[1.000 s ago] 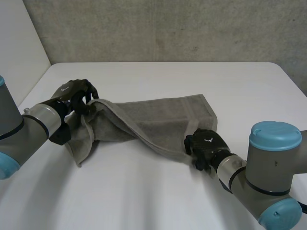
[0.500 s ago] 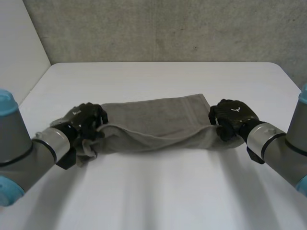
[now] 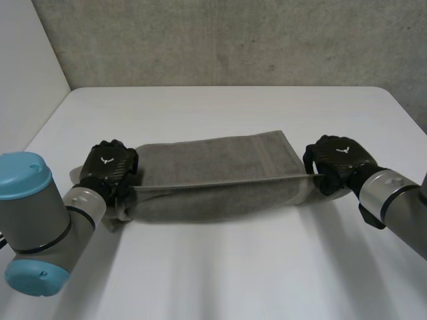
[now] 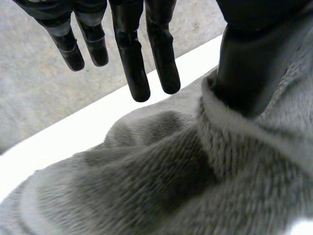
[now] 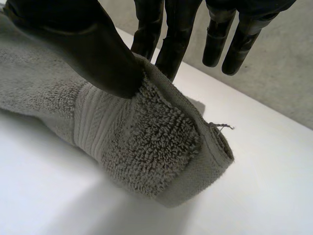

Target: Fold the towel.

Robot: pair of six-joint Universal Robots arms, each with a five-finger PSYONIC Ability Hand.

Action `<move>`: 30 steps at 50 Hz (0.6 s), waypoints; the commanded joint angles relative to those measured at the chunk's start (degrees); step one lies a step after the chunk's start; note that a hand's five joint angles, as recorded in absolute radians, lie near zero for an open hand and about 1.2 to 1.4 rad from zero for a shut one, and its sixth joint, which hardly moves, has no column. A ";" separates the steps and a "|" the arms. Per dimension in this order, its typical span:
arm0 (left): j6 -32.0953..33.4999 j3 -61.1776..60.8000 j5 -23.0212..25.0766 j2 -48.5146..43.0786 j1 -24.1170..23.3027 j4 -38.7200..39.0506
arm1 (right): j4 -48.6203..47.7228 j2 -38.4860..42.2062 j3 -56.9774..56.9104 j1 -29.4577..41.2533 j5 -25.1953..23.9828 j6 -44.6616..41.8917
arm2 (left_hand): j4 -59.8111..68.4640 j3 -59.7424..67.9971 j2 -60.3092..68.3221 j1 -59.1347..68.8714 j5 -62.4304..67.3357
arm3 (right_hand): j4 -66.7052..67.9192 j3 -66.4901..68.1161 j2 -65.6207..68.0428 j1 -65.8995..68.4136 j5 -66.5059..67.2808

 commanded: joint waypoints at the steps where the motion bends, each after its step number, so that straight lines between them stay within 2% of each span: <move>1: 4.85 -3.05 -1.39 5.12 -0.79 0.38 | 0.46 -3.29 0.22 -1.80 0.03 0.72 | -3.76 -3.31 0.86 1.59 2.42 | -4.35 -3.02 4.47 3.43 3.19; 5: 5.29 -4.02 -1.04 7.87 -1.32 0.20 | 0.72 -5.13 0.31 -2.07 -1.46 2.12 | -3.76 -3.31 4.58 5.30 6.14 | -4.35 -3.02 4.47 3.43 3.19; 6: 5.29 -4.20 -0.95 8.91 -1.67 -0.15 | 1.16 -5.31 0.31 -2.15 -2.34 2.47 | -3.76 -3.31 10.24 10.96 11.80 | -4.35 -3.02 4.47 3.43 3.19; 7: 5.29 -4.20 -0.95 8.92 -1.67 -0.15 | 1.16 -5.31 0.31 -2.16 -2.35 2.48 | -3.76 -3.31 10.30 11.02 11.86 | -4.35 -3.02 4.47 3.43 3.19; 9: 5.46 -4.64 -0.87 9.97 -2.11 -0.85 | 2.04 -5.31 0.31 -2.07 -3.22 2.57 | -3.76 -3.31 22.52 23.24 24.08 | -4.35 -3.02 4.47 3.43 3.19; 10: 5.47 -4.64 -0.87 9.97 -2.11 -0.85 | 3.26 -5.22 0.31 -2.07 -4.01 2.48 | -3.76 -3.31 22.58 23.30 24.14 | -4.35 -3.02 4.47 3.43 3.19; 11: 5.64 -4.81 -0.87 9.97 -2.20 -2.16 | 4.49 -5.13 0.13 -1.98 -4.89 2.13 | -3.76 -3.31 32.90 33.63 34.46 | -4.35 -3.02 4.47 3.43 3.19; 18: 8.10 -3.41 2.21 8.30 -1.23 -7.44 | 9.16 -1.53 -2.51 -1.36 -6.74 -2.27 | -3.76 -3.31 33.32 34.04 34.88 | -4.35 -3.02 4.47 3.43 3.19; 22: 12.13 3.41 4.32 3.14 -0.62 -7.71 | 12.31 4.60 -10.56 -0.23 -5.69 -10.94 | -3.76 -3.31 33.32 34.04 34.88 | -4.35 -3.02 4.47 3.43 3.19; 24: 13.55 7.49 4.50 1.10 -0.26 -7.80 | 13.37 6.63 -15.03 0.82 -5.51 -12.45 | -3.76 -3.31 33.32 34.04 34.88 | -4.35 -3.02 4.47 3.43 3.19; 25: 14.86 12.54 4.58 -0.90 -0.18 -8.06 | 13.38 6.65 -15.07 0.83 -5.51 -12.46 | -3.76 -3.31 33.32 34.04 34.88 | -4.35 -3.02 4.47 3.43 3.19; 26: 16.00 18.33 4.58 -2.92 -0.18 -8.23 | 13.90 8.82 -20.21 1.88 -5.16 -12.46 | -3.76 -3.31 33.32 34.04 34.88 | -4.35 -3.02 4.47 3.43 3.19; 27: 16.01 18.39 4.58 -2.95 -0.18 -8.24 | 13.91 8.84 -20.26 1.89 -5.16 -12.46 | -3.76 -3.31 33.32 34.04 34.88 | -4.35 -3.02 4.47 3.43 3.19; 28: 16.71 24.83 4.41 -4.42 -0.26 -8.58 | 13.82 10.93 -27.74 2.76 -4.55 -11.77 | -3.76 -3.31 33.32 34.04 34.88 | -4.35 -3.02 4.47 3.43 3.19; 29: 16.72 24.89 4.41 -4.44 -0.26 -8.59 | 13.47 11.65 -34.78 2.94 -4.11 -10.46 | -3.76 -3.31 33.32 34.04 34.88 | -4.35 -3.02 4.47 3.43 3.19; 30: 16.72 31.68 4.32 -5.48 -0.18 -9.02 | 13.47 11.66 -34.85 2.94 -4.10 -10.44 | -3.76 -3.31 33.32 34.04 34.88 | -4.35 -3.02 4.47 3.43 3.19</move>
